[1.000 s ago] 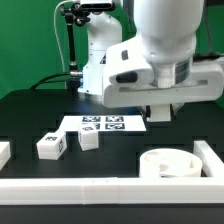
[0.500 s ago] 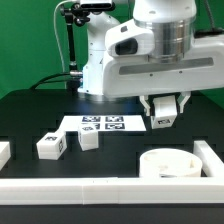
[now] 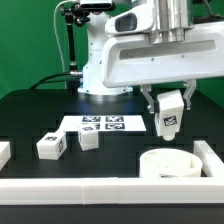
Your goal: Assemble stool
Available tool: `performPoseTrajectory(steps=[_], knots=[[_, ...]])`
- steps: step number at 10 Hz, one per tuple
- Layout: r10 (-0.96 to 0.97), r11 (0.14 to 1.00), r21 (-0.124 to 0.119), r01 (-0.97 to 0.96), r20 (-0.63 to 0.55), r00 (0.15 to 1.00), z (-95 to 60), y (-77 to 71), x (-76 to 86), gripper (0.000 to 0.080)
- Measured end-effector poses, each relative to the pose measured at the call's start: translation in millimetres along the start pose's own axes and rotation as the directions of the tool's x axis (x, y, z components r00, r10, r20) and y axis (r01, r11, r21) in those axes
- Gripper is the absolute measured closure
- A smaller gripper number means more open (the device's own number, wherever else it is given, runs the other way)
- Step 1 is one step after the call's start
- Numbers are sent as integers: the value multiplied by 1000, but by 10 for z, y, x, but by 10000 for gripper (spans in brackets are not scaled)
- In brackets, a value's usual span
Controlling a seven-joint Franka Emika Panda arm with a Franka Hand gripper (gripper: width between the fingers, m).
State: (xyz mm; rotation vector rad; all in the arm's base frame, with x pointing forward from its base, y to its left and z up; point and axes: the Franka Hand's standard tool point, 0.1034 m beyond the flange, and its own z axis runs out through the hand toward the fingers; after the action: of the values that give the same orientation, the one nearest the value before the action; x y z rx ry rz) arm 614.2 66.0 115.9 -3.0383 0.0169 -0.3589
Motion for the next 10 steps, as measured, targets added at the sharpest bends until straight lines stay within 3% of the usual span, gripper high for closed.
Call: performPoseTrajectory(steps=[2, 4, 5, 8, 10], knots=[[-2, 1000, -5, 1, -149, 989, -44, 2, 139, 472], [-8, 1000, -14, 4, -264, 965, -12, 25, 83, 472], [-25, 1000, -19, 21, -253, 967, 3, 29, 83, 472], [-197, 980, -74, 183, -269, 943, 100, 97, 266, 472], [-211, 977, -76, 197, -268, 940, 101, 79, 300, 472]])
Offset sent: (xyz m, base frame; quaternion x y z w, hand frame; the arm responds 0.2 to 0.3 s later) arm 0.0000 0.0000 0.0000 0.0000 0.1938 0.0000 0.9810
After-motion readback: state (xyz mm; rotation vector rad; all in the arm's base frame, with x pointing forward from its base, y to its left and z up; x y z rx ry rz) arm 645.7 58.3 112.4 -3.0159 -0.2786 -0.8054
